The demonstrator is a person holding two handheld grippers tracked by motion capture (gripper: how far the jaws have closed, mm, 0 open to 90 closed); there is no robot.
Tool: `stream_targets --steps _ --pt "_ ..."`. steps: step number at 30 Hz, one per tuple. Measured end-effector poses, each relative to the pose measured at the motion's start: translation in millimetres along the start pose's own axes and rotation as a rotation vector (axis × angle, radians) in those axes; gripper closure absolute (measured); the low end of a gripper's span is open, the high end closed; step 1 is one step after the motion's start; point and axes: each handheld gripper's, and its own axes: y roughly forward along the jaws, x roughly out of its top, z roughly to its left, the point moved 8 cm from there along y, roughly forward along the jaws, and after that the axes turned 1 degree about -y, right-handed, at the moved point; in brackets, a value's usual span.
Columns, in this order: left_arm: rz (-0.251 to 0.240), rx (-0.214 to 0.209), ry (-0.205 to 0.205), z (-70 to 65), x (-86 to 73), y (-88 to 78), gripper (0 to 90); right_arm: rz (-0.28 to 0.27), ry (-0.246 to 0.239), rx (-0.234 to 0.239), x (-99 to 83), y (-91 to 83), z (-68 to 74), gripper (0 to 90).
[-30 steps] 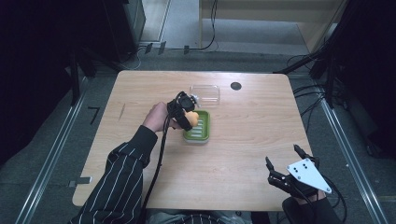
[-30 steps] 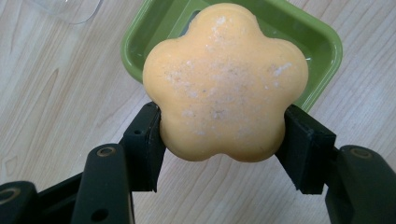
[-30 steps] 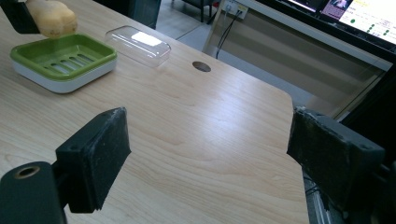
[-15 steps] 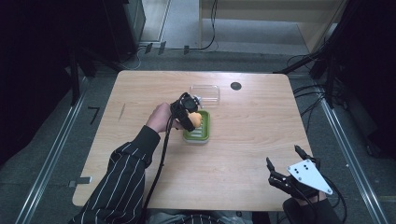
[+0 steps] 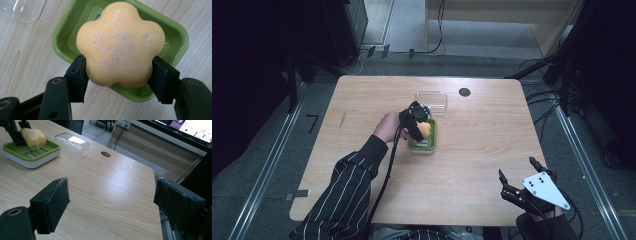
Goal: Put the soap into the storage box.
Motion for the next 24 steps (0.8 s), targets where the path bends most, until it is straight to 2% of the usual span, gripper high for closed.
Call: stream_targets --steps 5,12,24 --pt "0.001 0.003 0.002 -1.8 1.9 5.6 39.7 0.0 -0.001 -0.004 -0.5 -1.6 -1.1 13.4" --pt "0.028 0.005 0.017 -5.0 2.0 13.5 39.7 0.0 0.001 -0.005 -0.7 -2.0 -1.2 13.3" --pt "0.03 0.025 -0.004 -5.6 2.9 19.5 39.7 -0.001 -0.002 -0.005 -0.7 -2.1 -1.0 13.4"
